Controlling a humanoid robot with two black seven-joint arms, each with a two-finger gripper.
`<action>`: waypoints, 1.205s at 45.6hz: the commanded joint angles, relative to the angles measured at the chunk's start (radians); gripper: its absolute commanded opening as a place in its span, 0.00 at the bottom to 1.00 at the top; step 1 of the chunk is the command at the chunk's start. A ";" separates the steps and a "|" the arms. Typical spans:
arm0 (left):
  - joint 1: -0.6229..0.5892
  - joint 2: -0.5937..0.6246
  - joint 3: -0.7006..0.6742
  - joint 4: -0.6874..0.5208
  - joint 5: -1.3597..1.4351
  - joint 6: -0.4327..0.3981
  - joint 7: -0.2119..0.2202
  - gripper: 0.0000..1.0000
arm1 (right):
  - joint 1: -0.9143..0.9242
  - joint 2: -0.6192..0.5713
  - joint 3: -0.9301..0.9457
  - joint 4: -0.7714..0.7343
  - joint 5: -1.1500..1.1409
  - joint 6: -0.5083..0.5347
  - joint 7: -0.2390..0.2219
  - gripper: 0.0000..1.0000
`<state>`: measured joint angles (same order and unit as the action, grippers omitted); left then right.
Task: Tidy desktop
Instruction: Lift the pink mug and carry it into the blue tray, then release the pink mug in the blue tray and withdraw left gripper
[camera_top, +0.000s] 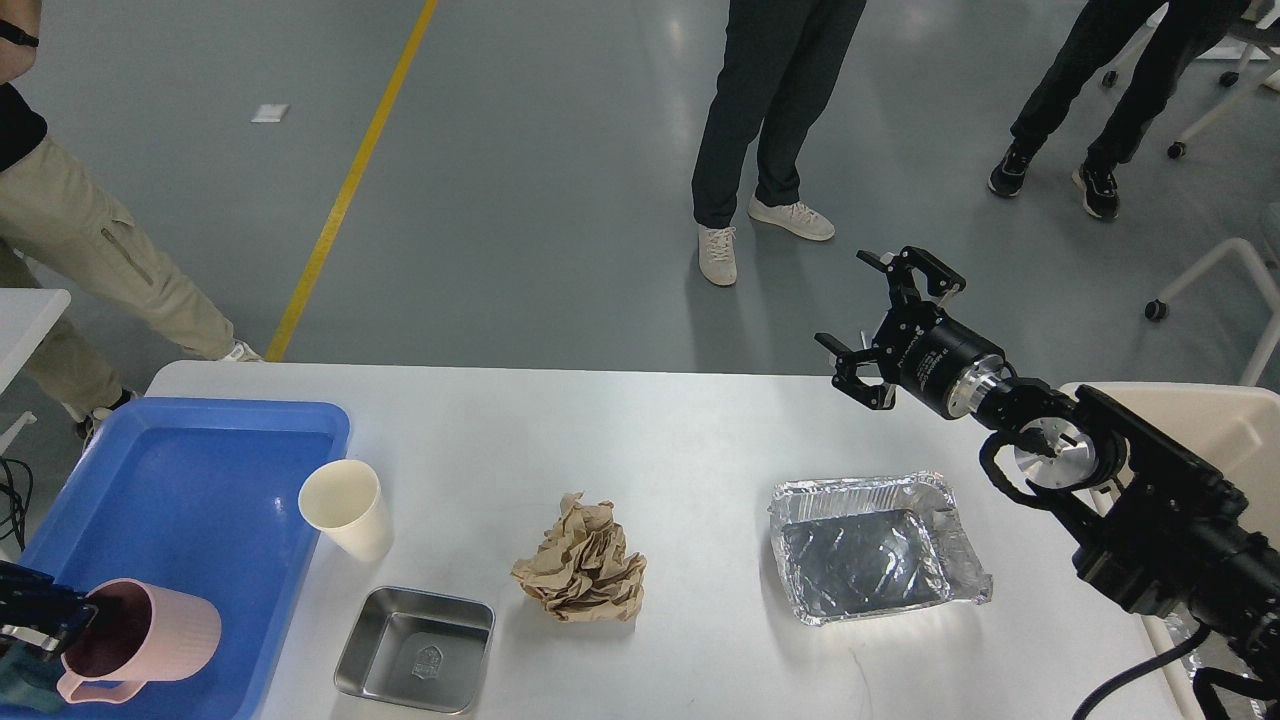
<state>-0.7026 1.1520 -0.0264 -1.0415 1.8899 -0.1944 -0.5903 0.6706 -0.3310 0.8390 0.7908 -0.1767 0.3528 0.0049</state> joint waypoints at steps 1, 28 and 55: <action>0.012 -0.006 -0.001 0.012 -0.025 0.001 0.000 0.17 | 0.000 0.000 0.000 0.001 0.000 0.000 0.000 1.00; -0.020 0.000 -0.059 -0.031 -0.451 -0.031 0.075 0.89 | 0.000 0.001 0.000 0.001 -0.001 0.000 0.000 1.00; -0.055 0.054 -0.196 -0.299 -1.267 -0.085 0.487 0.97 | 0.000 -0.008 -0.003 -0.001 -0.001 -0.006 0.000 1.00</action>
<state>-0.7595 1.1502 -0.2318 -1.2537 0.7218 -0.2926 -0.1312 0.6718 -0.3380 0.8379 0.7916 -0.1779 0.3498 0.0051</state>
